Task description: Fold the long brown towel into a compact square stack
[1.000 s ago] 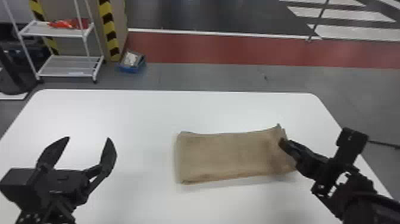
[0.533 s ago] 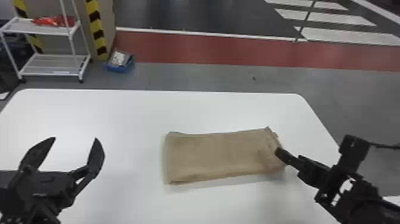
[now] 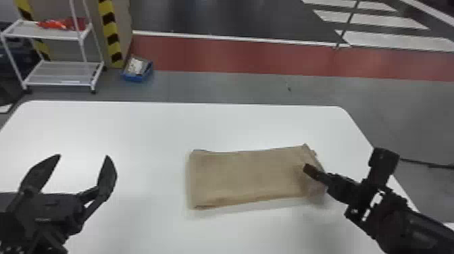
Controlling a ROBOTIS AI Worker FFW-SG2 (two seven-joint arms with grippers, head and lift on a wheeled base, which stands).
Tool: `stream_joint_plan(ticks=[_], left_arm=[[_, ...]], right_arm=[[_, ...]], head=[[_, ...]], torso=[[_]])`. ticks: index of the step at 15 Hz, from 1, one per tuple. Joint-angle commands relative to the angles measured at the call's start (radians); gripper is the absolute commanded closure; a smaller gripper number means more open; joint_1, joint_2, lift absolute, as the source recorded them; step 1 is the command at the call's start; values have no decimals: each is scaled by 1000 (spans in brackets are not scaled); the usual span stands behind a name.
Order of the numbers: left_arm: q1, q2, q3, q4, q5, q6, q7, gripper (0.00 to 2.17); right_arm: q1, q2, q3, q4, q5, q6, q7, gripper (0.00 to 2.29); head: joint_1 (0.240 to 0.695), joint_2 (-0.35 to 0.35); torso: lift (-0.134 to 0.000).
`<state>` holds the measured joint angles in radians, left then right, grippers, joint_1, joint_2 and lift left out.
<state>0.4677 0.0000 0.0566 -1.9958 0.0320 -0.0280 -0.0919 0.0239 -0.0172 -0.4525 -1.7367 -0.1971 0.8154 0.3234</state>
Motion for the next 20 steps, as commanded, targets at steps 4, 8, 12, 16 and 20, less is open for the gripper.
stream_joint_plan(ticks=[4,8,12,16,20], left_arm=[[3,-3,6,-3,0,3,0,49],[3,-3,6,3,0,3,0,49],[6,-3,6,2,6,0,-2,53],[8,-3,6,3,6,0,-2,53],[11,-3,5,3,6,0,-3,53]], right_arm=[[-2,-9,14,16,11,6,39,1487],[19,-7,-3,3,2,12,54,2017],[74,0,-14,-118,-78,15,82,2020],[120,18,-5,-282,-183,40,82,2017],[152,18,166,-406,-185,37,57,2017]], head=[[695,-136],[695,-132],[695,-133],[695,-116],[695,-62]], torso=[[-115],[-115],[-115],[-115],[-115]])
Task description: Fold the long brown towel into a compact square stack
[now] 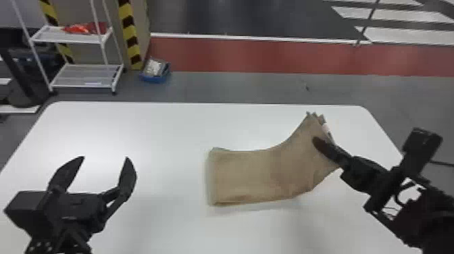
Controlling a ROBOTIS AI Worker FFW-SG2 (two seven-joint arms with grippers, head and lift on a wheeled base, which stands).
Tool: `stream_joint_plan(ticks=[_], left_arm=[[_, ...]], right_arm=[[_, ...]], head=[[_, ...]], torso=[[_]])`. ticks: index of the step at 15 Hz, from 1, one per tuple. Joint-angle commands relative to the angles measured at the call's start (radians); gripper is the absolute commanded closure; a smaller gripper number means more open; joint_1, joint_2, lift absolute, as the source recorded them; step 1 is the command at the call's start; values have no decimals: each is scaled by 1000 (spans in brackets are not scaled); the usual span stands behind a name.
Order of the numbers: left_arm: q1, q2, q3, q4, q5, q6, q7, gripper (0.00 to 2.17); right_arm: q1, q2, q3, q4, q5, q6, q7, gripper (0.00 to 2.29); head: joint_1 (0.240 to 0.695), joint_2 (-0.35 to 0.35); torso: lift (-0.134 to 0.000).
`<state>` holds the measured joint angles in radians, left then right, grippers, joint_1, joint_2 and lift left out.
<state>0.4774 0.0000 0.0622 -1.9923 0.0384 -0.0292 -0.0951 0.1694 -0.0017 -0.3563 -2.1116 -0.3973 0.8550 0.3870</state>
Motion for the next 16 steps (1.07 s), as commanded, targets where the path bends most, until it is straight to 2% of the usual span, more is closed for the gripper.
stream_joint_plan(ticks=[1,5,9,10,11,12,13,15,16], left_arm=[[3,-3,-1,0,-2,1,0,53],[4,-3,-1,4,-2,1,0,53],[-3,-3,-4,18,-2,1,0,53],[-5,-3,-5,20,-2,1,0,53],[-5,-3,-5,21,-2,1,0,53],[-5,-3,-5,21,-2,1,0,53],[-5,-3,-5,23,0,1,0,53],[-8,-3,-5,27,0,1,0,53],[-10,-3,-5,30,0,-2,0,53]], right_arm=[[9,3,135,-36,40,-6,-22,2017],[9,3,385,-4,195,-73,-99,2017],[-10,3,520,62,253,-86,-117,1976],[-13,3,550,76,262,-73,-115,1679],[-19,3,574,82,267,-21,-105,1197],[-21,3,588,82,284,46,-86,485],[-18,3,591,79,288,56,-74,-2],[4,3,582,64,267,9,-26,6],[18,3,577,65,242,-104,-16,49]], head=[[695,-41],[695,85],[695,176],[695,193],[695,209],[695,226],[695,240],[695,272],[695,278]], torso=[[-115],[-115],[-115],[-115],[-115],[-115],[-115],[-115],[-115]])
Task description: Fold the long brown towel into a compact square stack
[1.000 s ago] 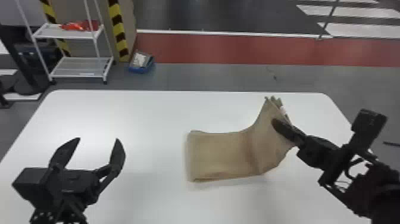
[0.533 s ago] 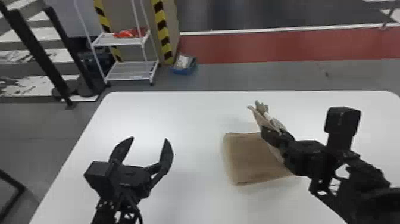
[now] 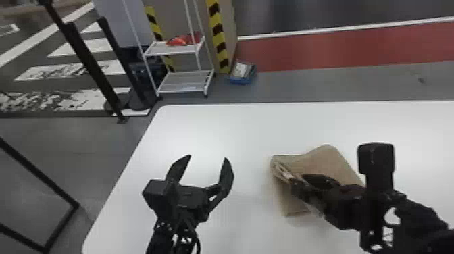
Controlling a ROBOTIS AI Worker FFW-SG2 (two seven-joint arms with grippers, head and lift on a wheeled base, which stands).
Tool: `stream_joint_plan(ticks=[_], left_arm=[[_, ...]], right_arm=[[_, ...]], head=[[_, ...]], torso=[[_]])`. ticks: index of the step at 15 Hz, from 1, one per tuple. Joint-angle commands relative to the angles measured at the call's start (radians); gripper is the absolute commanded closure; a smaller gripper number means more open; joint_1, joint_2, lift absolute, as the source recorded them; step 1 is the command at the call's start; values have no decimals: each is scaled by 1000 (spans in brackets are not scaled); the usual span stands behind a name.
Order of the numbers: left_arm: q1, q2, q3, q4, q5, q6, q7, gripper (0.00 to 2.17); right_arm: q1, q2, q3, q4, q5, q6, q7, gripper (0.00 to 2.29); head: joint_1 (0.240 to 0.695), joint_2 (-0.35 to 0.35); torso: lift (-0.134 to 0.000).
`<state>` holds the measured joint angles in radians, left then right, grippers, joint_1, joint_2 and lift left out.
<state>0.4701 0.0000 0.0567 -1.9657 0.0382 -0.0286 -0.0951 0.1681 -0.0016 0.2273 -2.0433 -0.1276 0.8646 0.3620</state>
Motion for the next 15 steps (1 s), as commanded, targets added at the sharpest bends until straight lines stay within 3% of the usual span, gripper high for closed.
stream_joint_plan(ticks=[1,3,5,6,7,9,12,15], left_arm=[[-2,-3,-3,7,0,-3,0,56],[-4,-3,-5,8,0,-3,-2,56],[-4,-3,-5,8,0,-3,-2,56],[-4,-3,-5,8,0,-3,0,56],[-4,-3,-5,10,0,-3,-2,56],[-4,-3,-5,13,0,-3,-2,56],[-8,-3,-5,14,0,-3,-2,56],[-11,-3,-5,19,0,-3,-2,60]], right_arm=[[31,2,-6,3,-46,-209,9,66],[11,2,-2,51,-61,-233,8,117],[-33,2,15,132,-52,-230,6,461],[-68,2,32,186,-43,-221,6,886],[-104,2,58,238,-33,-209,6,1457],[-128,2,107,285,-3,-203,2,1997],[-134,2,164,290,13,-187,8,2040],[-111,2,162,247,25,-52,9,2040]], head=[[695,284],[695,287],[695,284],[695,284],[695,287],[695,302],[695,330],[695,350]], torso=[[-115],[-115],[-115],[-115],[-115],[-115],[-115],[-115]])
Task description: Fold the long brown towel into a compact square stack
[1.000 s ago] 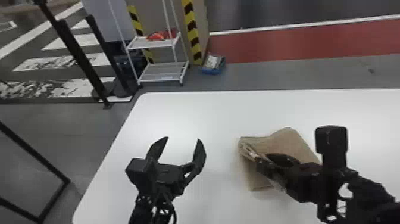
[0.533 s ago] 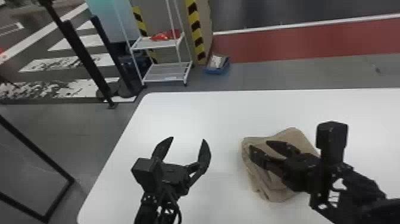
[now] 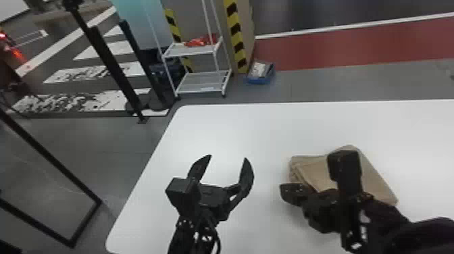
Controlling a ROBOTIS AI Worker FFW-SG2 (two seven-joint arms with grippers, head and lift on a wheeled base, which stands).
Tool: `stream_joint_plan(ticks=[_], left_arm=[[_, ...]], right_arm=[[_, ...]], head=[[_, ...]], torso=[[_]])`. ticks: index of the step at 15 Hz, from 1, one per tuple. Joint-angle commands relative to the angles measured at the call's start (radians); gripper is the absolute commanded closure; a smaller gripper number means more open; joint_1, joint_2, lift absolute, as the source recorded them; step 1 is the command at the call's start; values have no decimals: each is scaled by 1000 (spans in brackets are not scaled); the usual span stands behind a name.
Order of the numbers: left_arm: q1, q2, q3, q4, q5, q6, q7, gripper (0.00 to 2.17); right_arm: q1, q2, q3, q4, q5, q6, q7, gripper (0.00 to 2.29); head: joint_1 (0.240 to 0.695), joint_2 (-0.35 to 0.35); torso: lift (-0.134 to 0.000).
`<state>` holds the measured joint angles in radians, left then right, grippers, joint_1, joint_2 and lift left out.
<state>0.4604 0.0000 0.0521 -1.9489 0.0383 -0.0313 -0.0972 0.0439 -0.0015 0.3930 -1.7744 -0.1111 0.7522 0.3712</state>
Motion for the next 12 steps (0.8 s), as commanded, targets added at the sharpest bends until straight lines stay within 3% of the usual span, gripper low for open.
stream_joint_plan(ticks=[1,5,12], left_arm=[[-3,-3,0,4,0,0,1,60],[-3,-3,0,7,2,0,-1,60],[-3,-3,-1,8,9,0,-1,60]], right_arm=[[31,2,-16,-54,22,109,0,2040],[74,2,-75,-151,74,312,-2,2040],[160,-17,-266,-295,70,413,6,2040]], head=[[695,350],[695,350],[695,253]], torso=[[-115],[-115],[-115]])
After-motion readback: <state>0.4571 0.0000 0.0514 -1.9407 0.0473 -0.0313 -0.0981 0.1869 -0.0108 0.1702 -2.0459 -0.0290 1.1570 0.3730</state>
